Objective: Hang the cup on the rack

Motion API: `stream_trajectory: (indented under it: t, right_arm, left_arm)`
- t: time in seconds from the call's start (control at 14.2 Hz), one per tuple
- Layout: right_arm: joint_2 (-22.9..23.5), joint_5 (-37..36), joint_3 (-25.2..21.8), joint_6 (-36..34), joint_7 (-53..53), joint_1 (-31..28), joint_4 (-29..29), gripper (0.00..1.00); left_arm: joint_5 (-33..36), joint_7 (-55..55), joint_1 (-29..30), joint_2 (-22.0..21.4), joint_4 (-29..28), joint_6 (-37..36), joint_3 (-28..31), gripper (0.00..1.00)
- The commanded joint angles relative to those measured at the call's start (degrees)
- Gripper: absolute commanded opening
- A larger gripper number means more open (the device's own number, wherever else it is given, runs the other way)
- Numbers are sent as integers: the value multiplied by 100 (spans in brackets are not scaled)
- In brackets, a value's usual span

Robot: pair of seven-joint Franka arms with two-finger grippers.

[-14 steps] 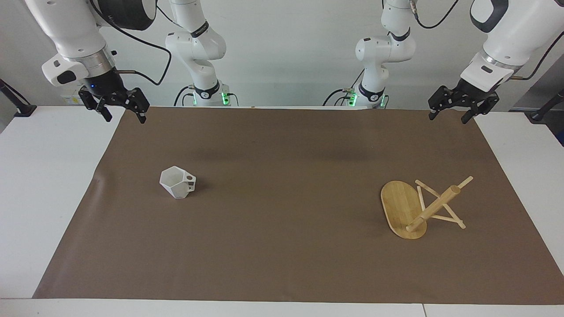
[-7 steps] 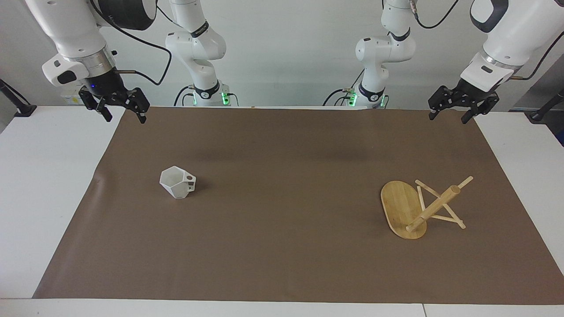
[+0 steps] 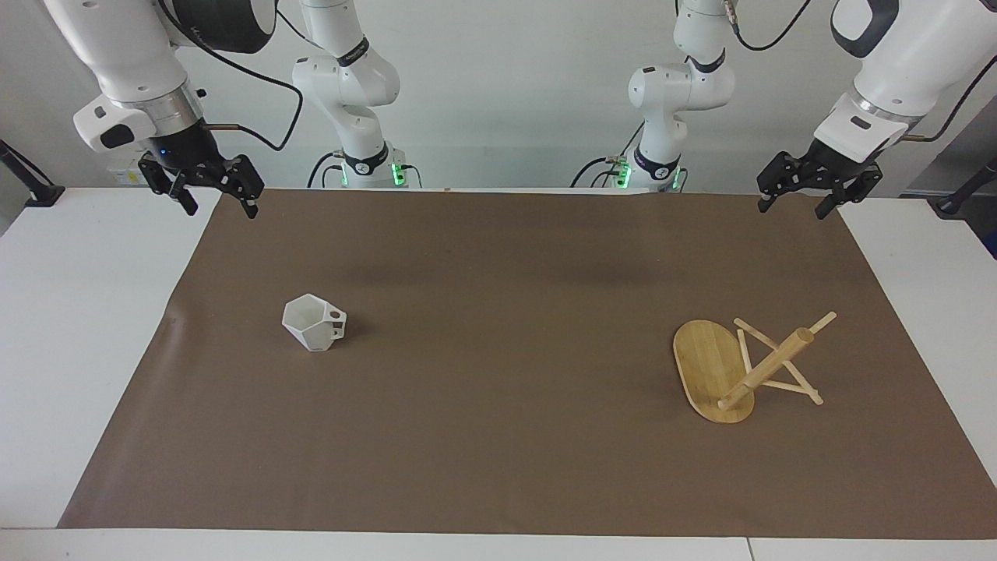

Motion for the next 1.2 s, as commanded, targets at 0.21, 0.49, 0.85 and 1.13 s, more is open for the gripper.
stream_trajectory:
  t: [0.21,0.49,0.85,1.13]
  right_arm:
    - [-136,107,19,38,-113,-78,-164,100]
    - [-136,107,19,38,-113,-69,-155,100]
    - [-136,107,19,73,-130,-70,-164,100]
    - [-311,107,19,414,-121,-69,-583,100]
  left_arm:
    - [107,60,66,-39,-64,36,-52,100]
    - [116,60,75,-39,-64,36,-52,100]
    - [107,60,75,-39,-64,36,-52,100]
    - [116,60,75,-39,-64,36,-52,100]
